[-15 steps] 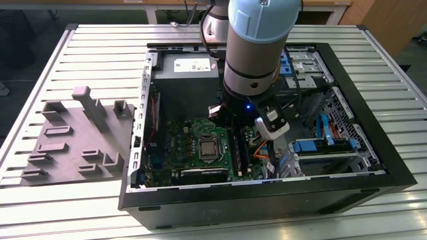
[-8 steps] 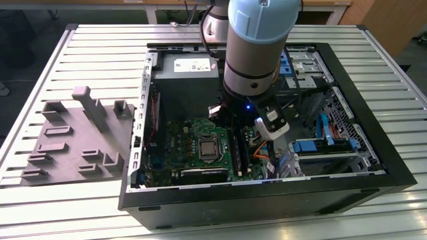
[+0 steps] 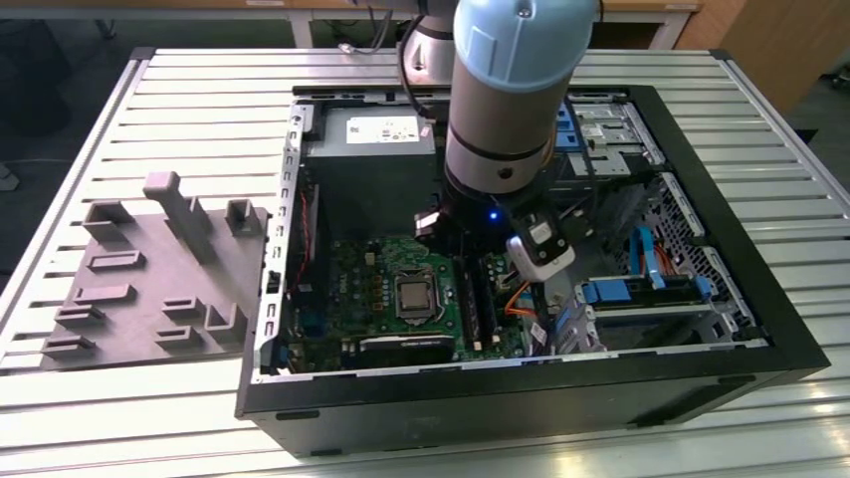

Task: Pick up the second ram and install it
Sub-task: 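Insert the second ram into the second slot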

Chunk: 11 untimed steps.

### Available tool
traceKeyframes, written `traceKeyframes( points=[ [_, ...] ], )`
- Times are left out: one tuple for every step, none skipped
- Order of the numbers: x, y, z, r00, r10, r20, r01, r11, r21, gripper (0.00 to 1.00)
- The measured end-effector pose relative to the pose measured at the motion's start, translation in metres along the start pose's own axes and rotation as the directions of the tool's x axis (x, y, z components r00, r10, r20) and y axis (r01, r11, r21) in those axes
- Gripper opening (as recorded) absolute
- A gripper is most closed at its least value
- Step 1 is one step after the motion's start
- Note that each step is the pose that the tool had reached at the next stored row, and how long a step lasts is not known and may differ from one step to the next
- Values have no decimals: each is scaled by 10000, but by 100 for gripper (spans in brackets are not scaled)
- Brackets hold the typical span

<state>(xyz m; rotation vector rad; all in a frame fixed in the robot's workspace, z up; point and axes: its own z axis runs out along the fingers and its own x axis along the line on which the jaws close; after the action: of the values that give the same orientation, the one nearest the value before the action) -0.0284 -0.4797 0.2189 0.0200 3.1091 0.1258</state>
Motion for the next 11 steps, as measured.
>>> traceKeyframes(
  points=[
    [0, 0, 6, 10000, 0, 0, 0, 10000, 1, 12],
    [0, -1, 12, 10000, 0, 0, 0, 10000, 0, 12],
    [1, -1, 18, 10000, 1, 0, -1, 10000, 0, 12],
    [1, -2, 21, 10000, 0, -1, 0, 10000, 2, 12],
    [1, -2, 21, 10000, 0, -1, 0, 10000, 3, 12],
    [1, -2, 22, 10000, 0, -1, 0, 10000, 3, 12],
    [1, -2, 22, 10000, 0, -1, 0, 10000, 3, 12],
    [1, -2, 23, 10000, 0, 0, 0, 10000, 2, 12],
    [1, -2, 23, 10000, 0, 0, 0, 10000, 1, 12],
    [1, -2, 23, 10000, 0, 0, 0, 10000, 1, 12],
    [1, -2, 23, 10000, 0, 0, 0, 10000, 1, 12]
  ],
)
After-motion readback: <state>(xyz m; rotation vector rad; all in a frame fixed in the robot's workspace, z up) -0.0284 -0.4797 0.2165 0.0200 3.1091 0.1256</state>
